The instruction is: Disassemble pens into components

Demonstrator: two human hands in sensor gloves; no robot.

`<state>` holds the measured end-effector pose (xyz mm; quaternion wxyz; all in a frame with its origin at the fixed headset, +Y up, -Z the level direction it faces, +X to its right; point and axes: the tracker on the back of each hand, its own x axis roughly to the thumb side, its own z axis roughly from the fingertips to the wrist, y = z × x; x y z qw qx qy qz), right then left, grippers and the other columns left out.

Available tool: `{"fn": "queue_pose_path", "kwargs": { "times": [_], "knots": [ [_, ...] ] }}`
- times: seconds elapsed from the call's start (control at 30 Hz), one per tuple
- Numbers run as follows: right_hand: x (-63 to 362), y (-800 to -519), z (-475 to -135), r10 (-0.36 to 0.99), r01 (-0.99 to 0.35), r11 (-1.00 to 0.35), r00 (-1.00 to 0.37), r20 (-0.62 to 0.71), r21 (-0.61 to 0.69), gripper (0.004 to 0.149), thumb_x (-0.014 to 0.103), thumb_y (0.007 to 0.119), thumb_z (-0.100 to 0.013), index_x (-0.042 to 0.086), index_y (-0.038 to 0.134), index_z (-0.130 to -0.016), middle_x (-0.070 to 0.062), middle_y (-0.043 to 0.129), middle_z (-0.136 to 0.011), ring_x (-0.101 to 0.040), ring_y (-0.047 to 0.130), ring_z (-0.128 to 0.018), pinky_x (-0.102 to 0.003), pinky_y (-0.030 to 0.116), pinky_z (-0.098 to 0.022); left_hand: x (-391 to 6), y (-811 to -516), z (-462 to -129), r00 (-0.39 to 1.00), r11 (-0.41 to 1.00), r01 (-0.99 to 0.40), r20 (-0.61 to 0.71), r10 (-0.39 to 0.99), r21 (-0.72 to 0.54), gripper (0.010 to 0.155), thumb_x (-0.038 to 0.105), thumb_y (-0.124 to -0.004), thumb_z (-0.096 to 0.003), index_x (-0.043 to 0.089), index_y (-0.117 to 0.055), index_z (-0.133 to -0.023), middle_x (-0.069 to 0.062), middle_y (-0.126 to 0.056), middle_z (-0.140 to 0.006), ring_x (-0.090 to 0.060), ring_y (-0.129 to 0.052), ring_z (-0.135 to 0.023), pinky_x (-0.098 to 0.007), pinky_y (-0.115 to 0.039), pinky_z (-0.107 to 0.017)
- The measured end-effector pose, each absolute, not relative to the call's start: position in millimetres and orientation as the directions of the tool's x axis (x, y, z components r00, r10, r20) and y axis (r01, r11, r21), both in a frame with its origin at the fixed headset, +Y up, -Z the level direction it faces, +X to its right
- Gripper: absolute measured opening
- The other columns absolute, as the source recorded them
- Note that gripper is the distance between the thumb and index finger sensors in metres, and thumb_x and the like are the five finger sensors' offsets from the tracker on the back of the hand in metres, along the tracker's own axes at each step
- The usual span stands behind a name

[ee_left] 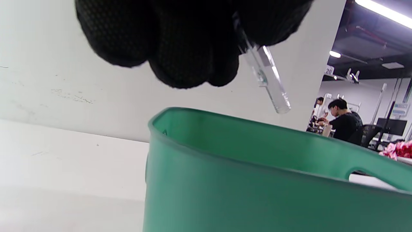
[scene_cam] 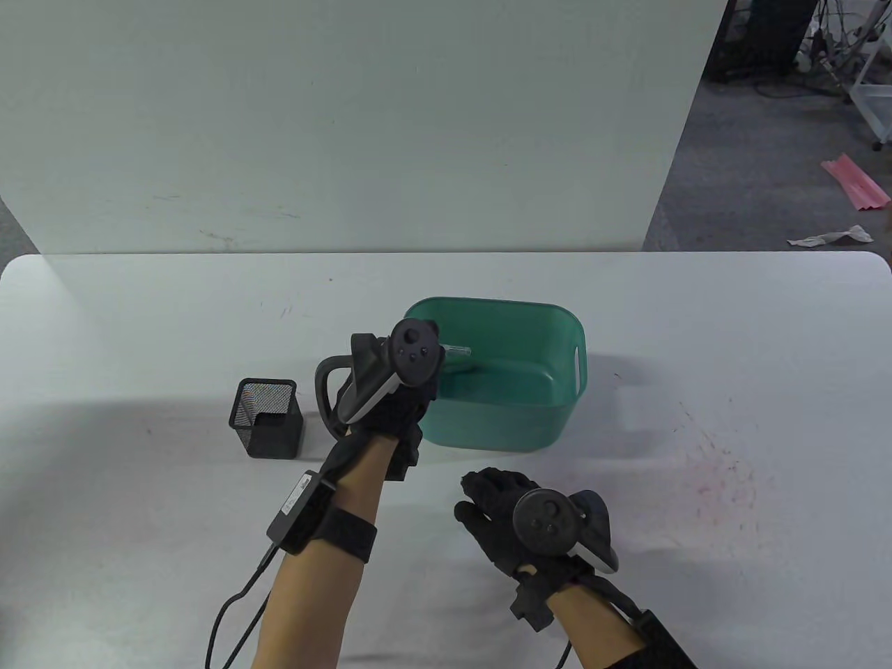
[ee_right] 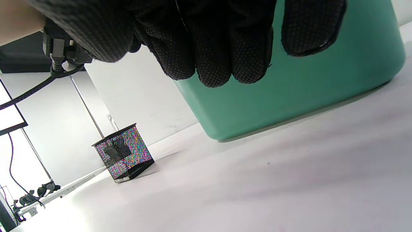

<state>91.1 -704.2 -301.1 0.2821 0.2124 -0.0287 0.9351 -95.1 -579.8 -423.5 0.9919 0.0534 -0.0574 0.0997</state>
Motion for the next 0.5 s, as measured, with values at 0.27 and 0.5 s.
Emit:
{"fn": "queue_pose_path", "kwargs": {
  "times": [0.27,0.5],
  "knots": [
    [98,-702,-302,0.543,-0.573,-0.818,-0.736,0.404,0.055,0.054,0.051,0.066,-0.062,0.014,0.069,-0.102,-0.019,0.074,-0.103,-0.046,0.073,-0.092,-0.069,0.061,-0.065,-73,-586,-424,0.942,0.962,-0.27,0.216,0.257,0.037,0.054,0.049,-0.074,-0.0564,0.036,-0.06,-0.107,0.004,-0.089,-0.101,-0.015,-0.106,-0.064,-0.046,-0.089,-0.054],
    [104,-697,-301,0.544,-0.583,-0.812,-0.743,0.39,0.022,0.054,0.051,0.066,-0.062,0.014,0.069,-0.102,-0.019,0.074,-0.103,-0.046,0.073,-0.092,-0.069,0.061,-0.065,-107,-586,-378,0.934,0.97,-0.206,0.32,0.156,0.13,0.053,0.051,-0.074,-0.0542,0.033,-0.067,-0.104,-0.001,-0.09,-0.101,-0.023,-0.104,-0.078,-0.051,-0.086,-0.057]
  ]
}}
